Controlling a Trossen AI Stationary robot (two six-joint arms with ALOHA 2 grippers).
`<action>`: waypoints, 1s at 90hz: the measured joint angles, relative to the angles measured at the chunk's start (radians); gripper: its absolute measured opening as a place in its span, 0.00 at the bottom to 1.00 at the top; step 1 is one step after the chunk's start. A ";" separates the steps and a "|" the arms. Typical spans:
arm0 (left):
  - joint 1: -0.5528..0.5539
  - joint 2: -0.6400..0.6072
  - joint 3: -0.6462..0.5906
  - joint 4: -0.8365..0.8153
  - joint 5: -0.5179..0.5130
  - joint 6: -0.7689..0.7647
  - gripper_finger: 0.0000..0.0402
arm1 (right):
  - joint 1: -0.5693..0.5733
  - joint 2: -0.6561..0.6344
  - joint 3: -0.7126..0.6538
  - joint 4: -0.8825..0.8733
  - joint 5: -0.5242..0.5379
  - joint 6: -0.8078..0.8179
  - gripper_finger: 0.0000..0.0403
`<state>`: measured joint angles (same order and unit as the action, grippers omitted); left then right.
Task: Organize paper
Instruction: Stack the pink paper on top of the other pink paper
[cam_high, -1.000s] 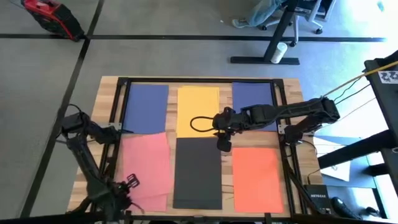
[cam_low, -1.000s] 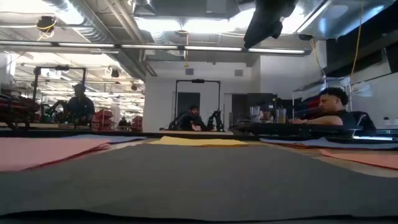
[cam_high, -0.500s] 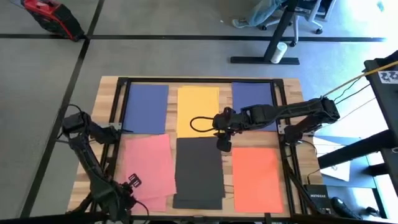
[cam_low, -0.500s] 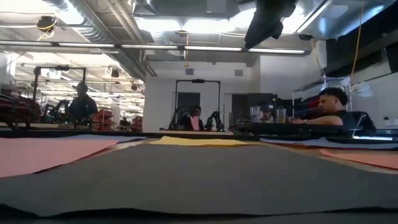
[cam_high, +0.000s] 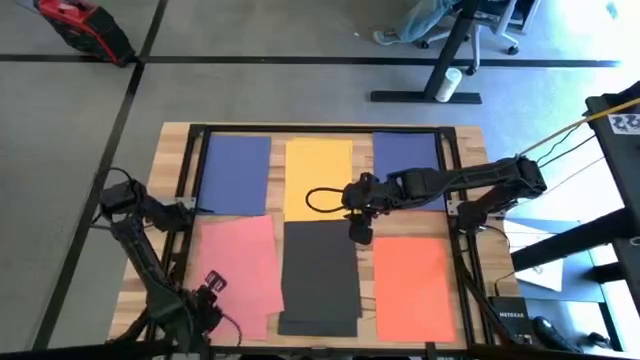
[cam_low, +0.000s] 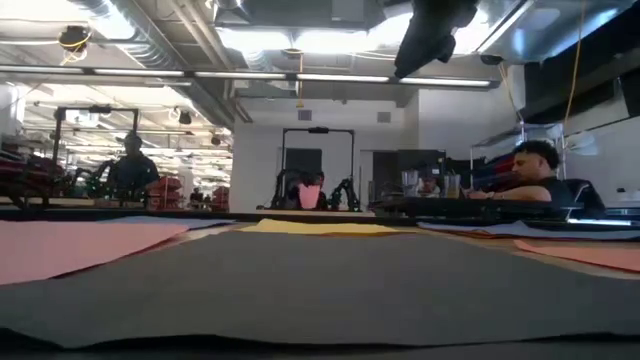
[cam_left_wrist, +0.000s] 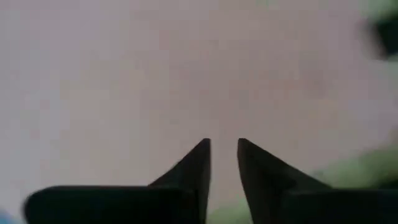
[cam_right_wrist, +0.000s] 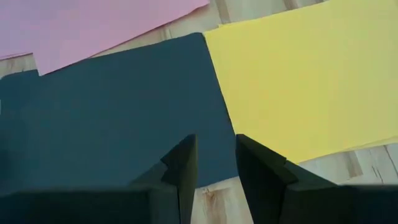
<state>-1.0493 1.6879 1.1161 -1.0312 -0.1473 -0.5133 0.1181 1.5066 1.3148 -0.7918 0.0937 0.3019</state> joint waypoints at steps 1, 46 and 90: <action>0.005 -0.002 -0.001 -0.001 -0.003 -0.009 0.08 | 0.000 0.000 0.000 0.000 0.000 0.000 0.25; 0.329 -0.257 -0.247 0.233 -0.294 -0.133 0.00 | 0.002 0.000 0.000 -0.062 0.024 -0.072 0.01; 0.789 -0.245 -0.297 0.512 -0.413 0.060 0.00 | 0.002 0.000 0.000 -0.154 0.125 -0.063 0.00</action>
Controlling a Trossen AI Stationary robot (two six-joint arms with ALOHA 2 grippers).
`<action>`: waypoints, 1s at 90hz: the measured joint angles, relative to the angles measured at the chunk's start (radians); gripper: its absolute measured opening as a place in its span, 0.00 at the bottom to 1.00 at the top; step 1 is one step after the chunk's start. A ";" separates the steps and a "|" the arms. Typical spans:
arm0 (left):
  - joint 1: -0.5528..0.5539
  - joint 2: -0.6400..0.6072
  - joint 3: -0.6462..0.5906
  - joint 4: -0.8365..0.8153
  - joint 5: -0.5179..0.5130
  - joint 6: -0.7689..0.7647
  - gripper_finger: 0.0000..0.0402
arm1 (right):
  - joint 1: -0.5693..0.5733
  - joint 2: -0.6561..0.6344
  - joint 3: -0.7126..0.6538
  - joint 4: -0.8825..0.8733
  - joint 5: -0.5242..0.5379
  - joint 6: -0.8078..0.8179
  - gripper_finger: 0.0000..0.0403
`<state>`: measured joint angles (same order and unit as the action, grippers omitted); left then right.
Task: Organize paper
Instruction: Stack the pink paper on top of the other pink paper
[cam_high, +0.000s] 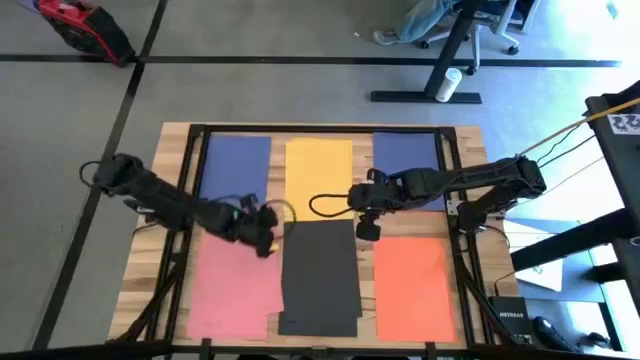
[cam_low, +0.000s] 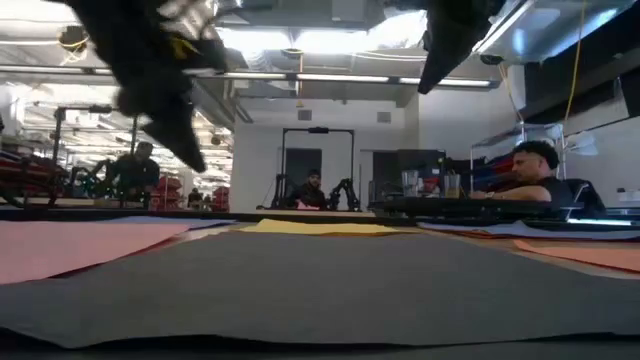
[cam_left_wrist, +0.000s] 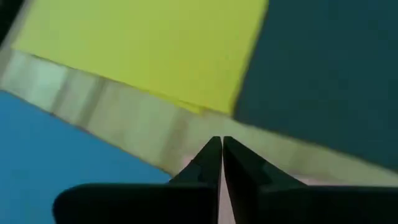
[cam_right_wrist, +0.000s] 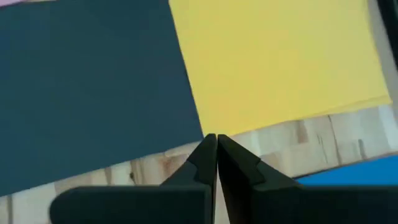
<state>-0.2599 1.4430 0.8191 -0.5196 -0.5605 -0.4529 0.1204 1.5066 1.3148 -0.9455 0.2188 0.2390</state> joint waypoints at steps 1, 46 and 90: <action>0.008 0.003 -0.002 0.014 0.005 0.012 0.00 | 0.000 0.000 0.000 -0.001 0.000 0.000 0.00; 0.020 0.161 -0.061 0.188 0.266 0.138 0.00 | 0.000 0.000 0.000 -0.018 0.000 0.003 0.00; -0.075 0.169 -0.054 0.172 0.327 0.117 0.00 | 0.000 0.000 0.000 -0.025 -0.001 0.002 0.00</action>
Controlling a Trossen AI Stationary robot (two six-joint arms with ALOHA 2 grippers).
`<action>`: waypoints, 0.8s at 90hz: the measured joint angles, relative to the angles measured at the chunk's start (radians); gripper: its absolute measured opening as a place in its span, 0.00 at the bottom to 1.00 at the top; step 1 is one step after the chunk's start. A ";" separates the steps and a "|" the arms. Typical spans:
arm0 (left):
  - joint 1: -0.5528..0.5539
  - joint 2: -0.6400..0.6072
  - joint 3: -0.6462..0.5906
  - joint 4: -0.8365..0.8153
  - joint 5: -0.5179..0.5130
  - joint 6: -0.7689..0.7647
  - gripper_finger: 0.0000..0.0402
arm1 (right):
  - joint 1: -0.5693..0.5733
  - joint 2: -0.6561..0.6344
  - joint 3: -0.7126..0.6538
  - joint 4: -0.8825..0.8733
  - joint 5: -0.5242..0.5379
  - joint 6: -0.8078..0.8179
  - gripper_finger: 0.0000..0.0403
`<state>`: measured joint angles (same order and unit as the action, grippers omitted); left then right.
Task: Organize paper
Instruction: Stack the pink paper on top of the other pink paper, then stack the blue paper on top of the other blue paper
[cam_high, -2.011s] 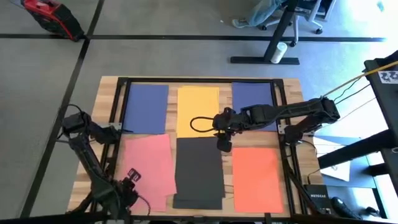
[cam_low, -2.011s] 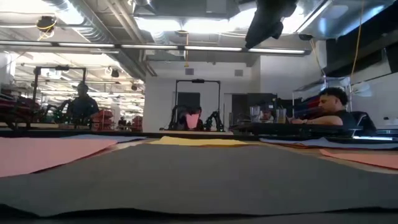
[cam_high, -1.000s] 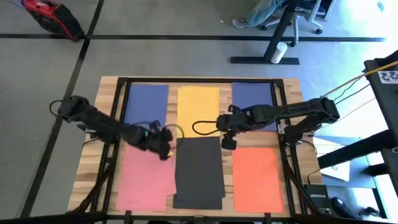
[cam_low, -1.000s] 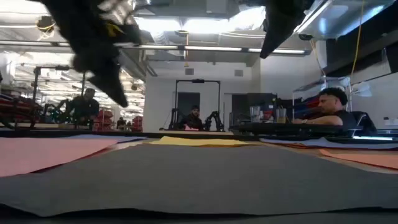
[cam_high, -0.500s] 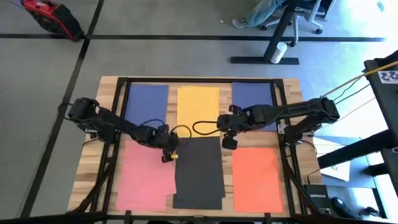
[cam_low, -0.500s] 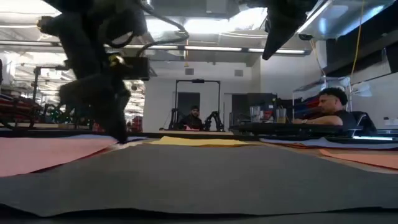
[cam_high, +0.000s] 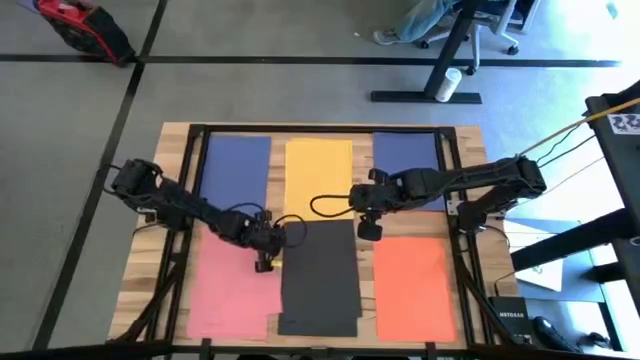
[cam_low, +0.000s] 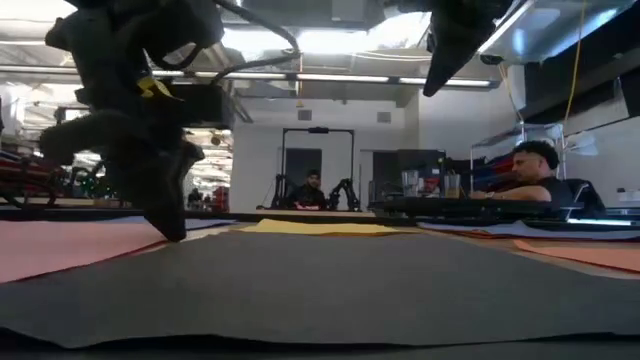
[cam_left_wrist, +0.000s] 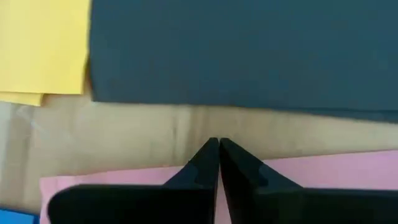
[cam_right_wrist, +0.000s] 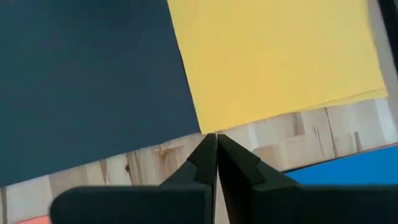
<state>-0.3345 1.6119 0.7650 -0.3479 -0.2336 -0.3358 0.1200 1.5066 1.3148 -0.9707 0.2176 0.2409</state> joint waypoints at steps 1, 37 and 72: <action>-0.003 0.000 0.000 -0.002 0.002 0.000 0.00 | 0.000 0.000 0.000 0.000 0.000 0.000 0.00; -0.087 -0.002 0.050 -0.088 0.052 -0.008 0.00 | 0.000 0.000 0.000 0.000 -0.027 -0.003 0.00; -0.059 -0.167 0.022 0.098 -0.033 0.058 0.00 | 0.037 -0.043 -0.121 0.073 0.037 -0.064 0.00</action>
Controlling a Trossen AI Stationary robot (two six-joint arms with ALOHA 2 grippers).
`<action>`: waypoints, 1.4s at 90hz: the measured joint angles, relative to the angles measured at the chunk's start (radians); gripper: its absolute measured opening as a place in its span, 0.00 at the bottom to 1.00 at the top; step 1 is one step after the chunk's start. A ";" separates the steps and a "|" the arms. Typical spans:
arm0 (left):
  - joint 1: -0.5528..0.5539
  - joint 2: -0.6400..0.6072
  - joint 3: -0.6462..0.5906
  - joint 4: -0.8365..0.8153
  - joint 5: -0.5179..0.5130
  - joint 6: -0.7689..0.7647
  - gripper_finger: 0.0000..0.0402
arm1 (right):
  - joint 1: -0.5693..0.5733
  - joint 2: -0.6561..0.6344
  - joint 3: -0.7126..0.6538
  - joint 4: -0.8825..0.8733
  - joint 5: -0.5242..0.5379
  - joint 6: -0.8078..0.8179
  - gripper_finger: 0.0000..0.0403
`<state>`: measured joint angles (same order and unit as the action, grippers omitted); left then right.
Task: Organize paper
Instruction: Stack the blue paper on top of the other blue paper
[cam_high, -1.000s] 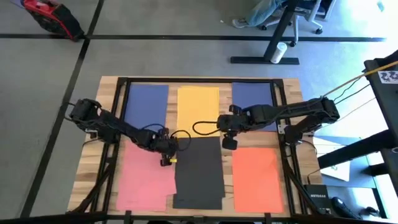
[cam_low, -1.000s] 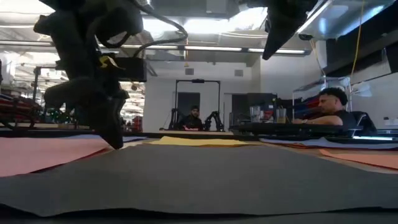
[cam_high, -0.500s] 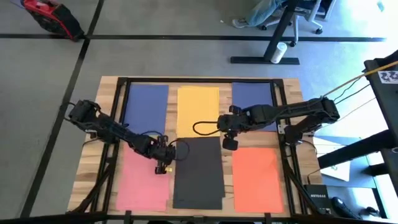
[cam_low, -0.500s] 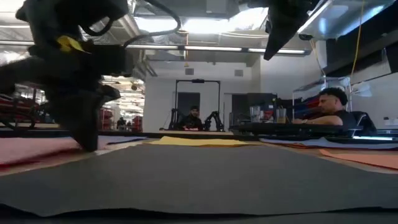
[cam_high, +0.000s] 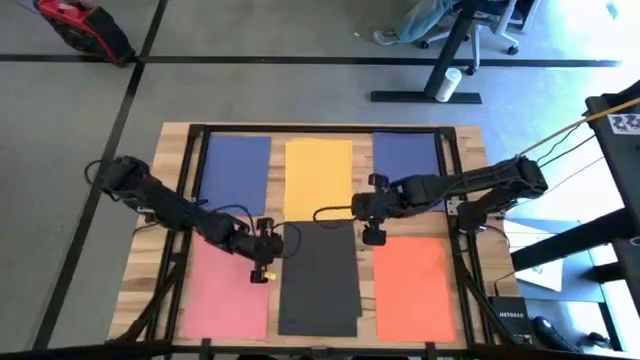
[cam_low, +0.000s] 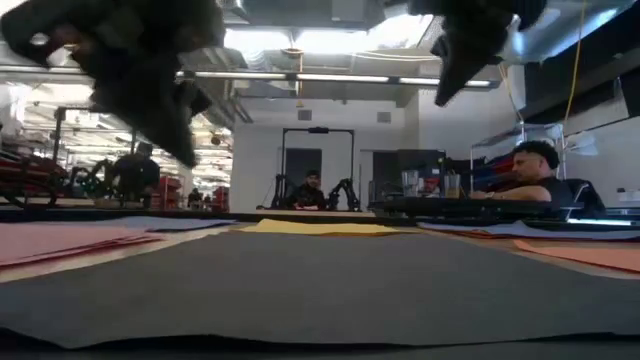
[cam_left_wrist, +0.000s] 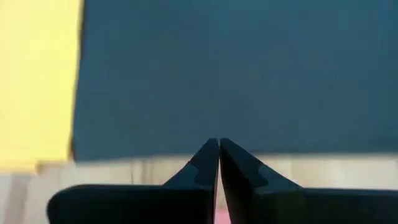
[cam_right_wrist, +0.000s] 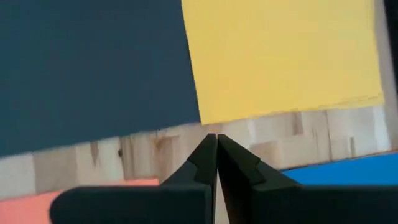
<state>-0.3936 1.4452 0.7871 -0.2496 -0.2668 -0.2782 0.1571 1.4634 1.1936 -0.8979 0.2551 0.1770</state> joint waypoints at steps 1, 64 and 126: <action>0.003 -0.007 -0.006 0.012 -0.002 0.002 0.00 | 0.000 -0.007 -0.014 0.016 0.001 0.000 0.00; 0.478 -0.207 -0.416 1.029 0.095 0.181 0.01 | -0.170 -0.191 -0.558 0.382 -0.017 0.207 0.18; 0.663 -0.206 -0.416 1.046 0.182 0.102 0.19 | -0.183 0.001 -0.582 0.483 -0.006 0.160 0.02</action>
<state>0.2695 1.2396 0.3710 0.7964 -0.0845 -0.1763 -0.0257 1.4648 0.6111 -0.4145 0.2488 0.3367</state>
